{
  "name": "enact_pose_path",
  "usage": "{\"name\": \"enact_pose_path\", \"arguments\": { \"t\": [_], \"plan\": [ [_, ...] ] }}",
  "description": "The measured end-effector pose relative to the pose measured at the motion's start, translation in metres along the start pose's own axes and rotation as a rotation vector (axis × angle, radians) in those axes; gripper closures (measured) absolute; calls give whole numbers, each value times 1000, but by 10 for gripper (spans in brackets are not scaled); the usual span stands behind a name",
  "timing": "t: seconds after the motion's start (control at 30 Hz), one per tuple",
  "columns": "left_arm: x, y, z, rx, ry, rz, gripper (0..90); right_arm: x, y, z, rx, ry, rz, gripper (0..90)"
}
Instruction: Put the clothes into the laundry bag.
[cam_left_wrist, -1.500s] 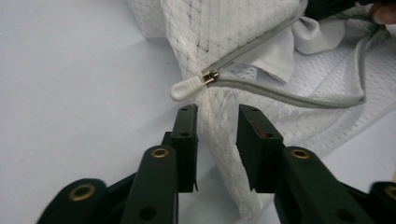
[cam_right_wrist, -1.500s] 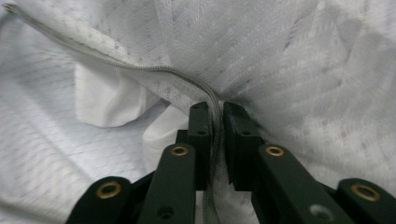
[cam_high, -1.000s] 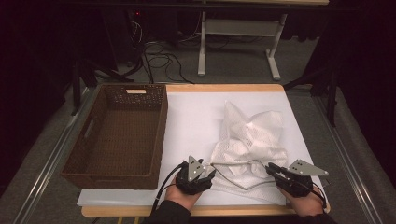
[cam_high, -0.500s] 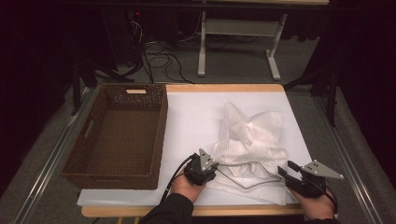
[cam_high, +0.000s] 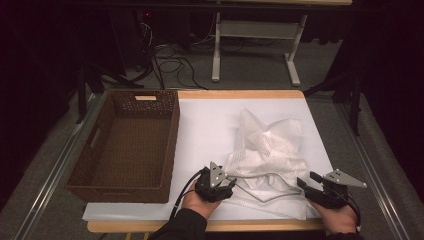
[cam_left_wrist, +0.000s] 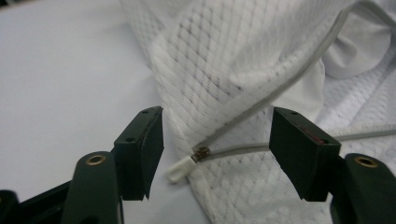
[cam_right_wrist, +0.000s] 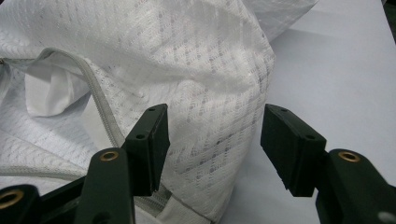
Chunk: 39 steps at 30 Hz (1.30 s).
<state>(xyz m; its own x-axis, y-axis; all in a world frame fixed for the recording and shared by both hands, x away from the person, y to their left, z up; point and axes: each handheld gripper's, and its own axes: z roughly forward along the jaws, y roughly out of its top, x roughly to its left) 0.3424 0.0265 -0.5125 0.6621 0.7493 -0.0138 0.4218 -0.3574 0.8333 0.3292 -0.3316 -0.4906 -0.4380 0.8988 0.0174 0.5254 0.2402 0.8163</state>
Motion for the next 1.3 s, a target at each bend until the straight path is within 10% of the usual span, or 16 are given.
{"name": "enact_pose_path", "arguments": {
  "t": [0.2,0.27,0.47,0.67,0.93,1.3],
  "plan": [
    [16,2,17,80,-45,-95,342,0,1,1,-1,3,3,416],
    [22,3,21,99,-111,-132,442,-1,1,4,9,0,5,404],
    [21,3,22,110,-137,-105,756,-7,6,27,105,38,48,424],
    [21,-1,1,57,-29,-83,822,6,14,38,133,42,-46,802],
    [17,-18,-37,26,-2,-75,827,18,37,65,110,48,-143,834],
    [17,-19,-21,37,5,-63,817,7,27,48,107,56,-138,858]
  ]
}}
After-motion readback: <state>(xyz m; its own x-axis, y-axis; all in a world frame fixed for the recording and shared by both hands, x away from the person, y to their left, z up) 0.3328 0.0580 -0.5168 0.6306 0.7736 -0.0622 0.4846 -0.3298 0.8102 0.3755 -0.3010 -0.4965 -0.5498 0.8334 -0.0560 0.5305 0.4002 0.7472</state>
